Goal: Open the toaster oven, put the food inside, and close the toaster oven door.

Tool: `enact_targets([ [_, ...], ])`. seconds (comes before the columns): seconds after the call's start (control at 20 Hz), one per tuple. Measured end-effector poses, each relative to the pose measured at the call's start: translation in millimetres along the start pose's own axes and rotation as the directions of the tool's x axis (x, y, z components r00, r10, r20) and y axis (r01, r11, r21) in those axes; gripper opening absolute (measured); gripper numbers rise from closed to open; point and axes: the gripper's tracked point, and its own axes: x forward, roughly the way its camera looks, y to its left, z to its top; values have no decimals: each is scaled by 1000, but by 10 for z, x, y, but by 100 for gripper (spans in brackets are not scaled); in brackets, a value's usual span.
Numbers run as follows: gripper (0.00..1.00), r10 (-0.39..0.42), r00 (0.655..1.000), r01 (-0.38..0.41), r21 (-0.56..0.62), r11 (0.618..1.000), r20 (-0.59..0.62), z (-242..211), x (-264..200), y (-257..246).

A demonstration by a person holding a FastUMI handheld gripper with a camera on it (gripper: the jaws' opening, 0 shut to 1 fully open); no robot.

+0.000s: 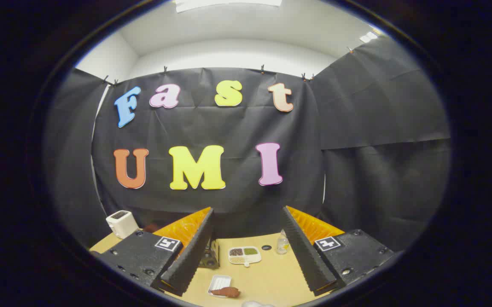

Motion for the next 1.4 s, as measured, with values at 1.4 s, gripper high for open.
enact_targets([
  [1.4,100,100,990,-105,-35,994,-102,-1239,1009,1923],
])
